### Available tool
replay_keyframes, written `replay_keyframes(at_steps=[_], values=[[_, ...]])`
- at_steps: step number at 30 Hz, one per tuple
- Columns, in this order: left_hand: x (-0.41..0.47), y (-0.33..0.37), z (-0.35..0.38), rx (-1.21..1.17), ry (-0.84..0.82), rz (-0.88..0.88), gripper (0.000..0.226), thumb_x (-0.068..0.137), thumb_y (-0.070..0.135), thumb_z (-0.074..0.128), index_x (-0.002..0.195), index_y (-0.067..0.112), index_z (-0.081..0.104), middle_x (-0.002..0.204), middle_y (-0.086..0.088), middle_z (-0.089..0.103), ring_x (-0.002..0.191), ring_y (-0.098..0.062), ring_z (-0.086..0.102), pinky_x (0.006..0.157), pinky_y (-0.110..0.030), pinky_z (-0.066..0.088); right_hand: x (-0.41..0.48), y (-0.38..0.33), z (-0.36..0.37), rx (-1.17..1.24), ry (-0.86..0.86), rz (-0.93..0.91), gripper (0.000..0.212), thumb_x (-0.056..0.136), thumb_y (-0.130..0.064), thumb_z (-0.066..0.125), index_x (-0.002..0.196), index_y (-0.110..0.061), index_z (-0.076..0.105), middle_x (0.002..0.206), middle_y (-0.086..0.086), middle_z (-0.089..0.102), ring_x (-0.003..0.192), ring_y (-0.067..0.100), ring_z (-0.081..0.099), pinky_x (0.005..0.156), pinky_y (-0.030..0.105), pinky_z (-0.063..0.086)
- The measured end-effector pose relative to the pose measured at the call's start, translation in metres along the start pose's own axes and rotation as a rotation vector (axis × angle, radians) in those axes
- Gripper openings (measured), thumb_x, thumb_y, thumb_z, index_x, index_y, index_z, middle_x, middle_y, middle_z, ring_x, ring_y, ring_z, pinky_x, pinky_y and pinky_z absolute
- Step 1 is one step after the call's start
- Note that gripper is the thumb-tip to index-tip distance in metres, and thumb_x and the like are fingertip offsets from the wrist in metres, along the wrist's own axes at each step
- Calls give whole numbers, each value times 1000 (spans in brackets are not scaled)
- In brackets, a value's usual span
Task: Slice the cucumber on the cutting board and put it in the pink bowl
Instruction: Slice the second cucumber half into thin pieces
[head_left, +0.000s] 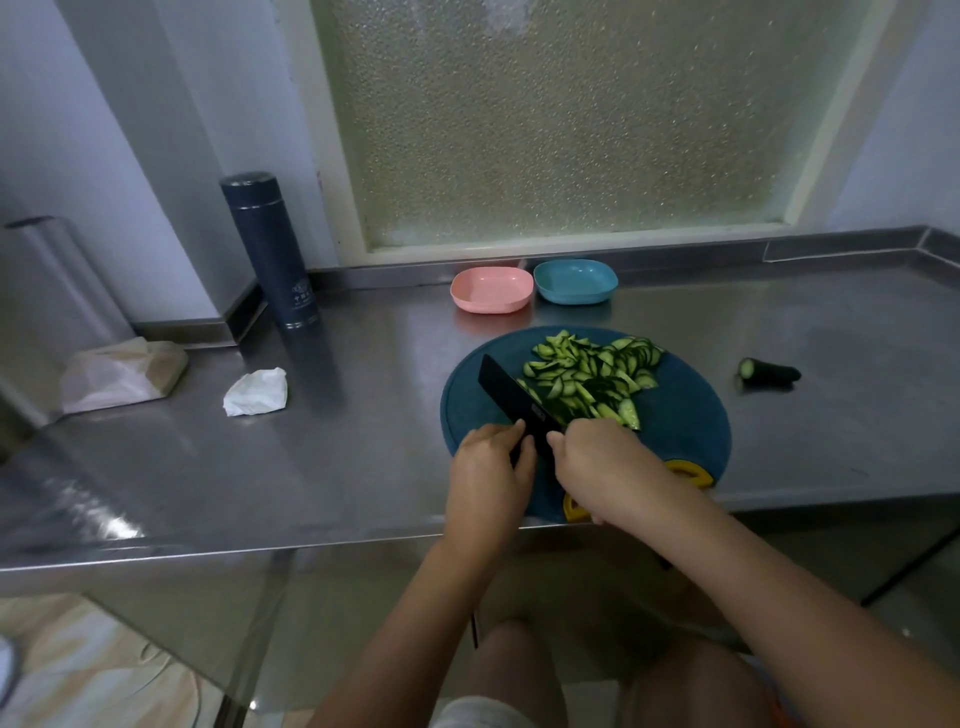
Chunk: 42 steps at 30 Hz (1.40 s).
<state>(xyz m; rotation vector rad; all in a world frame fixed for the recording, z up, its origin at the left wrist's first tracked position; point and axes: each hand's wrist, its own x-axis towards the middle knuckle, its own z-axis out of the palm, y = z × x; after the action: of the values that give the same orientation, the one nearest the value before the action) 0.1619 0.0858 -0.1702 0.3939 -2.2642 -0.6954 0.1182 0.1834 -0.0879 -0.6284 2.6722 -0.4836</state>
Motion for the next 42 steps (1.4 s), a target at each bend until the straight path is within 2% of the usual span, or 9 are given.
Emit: replay_keyframes(at_steps=[5,9,18,22,26,30,33,37,42], values=[[0,2,0,-13,16,-17,25,88,13,61,110,3,68,93,-13,70,84,-23,63,74,-22,43,-5,8,0,29,-21,-9,43,104,-31,28,99,-3,59,64,6,42,59,20,47,61,32,45],[0,3,-2,-17,27,-31,24,88,14,61,109,4,68,96,-12,70,87,-22,63,75,-20,41,-12,13,-3,19,-6,-56,41,104,-31,27,69,-14,41,63,4,41,53,13,37,52,24,34],[-1,5,-3,-12,28,-37,22,88,14,62,105,3,70,94,-12,71,85,-24,64,76,-23,44,-23,13,-9,5,23,-110,44,105,-31,25,65,-17,36,60,1,41,53,12,39,58,29,41],[-1,4,-2,6,26,-27,20,87,13,63,102,3,71,91,-11,71,82,-23,64,74,-22,43,-22,10,-8,6,14,-96,39,105,-29,25,75,-14,46,65,2,44,73,22,56,51,21,34],[0,2,-1,21,12,-19,18,86,13,64,99,4,72,87,-10,72,78,-22,64,71,-22,43,-16,0,-4,-27,-2,-42,34,105,-22,27,124,-11,53,112,11,59,106,28,58,73,33,47],[0,1,-1,25,-1,-25,20,86,14,63,101,5,72,87,-10,72,78,-22,64,70,-22,43,-8,-1,5,-51,31,-76,34,104,-25,31,96,-9,60,107,12,63,97,27,60,69,30,39],[-2,0,-3,29,-12,-1,24,88,16,61,108,6,69,95,-8,72,85,-20,63,75,-17,40,-4,-4,2,-26,-7,-60,37,103,-25,30,71,-16,46,104,13,63,97,30,61,78,35,50],[-4,0,-6,0,-25,-6,29,88,16,61,115,6,66,102,-8,70,92,-19,61,79,-16,39,0,0,1,-14,14,-31,44,104,-31,28,100,-1,60,105,20,63,98,30,63,86,37,52],[-3,2,-6,-29,-19,-48,30,89,18,60,117,7,64,104,-9,69,94,-19,60,80,-17,39,-6,1,-7,-52,-11,-59,32,104,-18,30,113,-4,56,105,15,61,101,29,60,81,33,50]])
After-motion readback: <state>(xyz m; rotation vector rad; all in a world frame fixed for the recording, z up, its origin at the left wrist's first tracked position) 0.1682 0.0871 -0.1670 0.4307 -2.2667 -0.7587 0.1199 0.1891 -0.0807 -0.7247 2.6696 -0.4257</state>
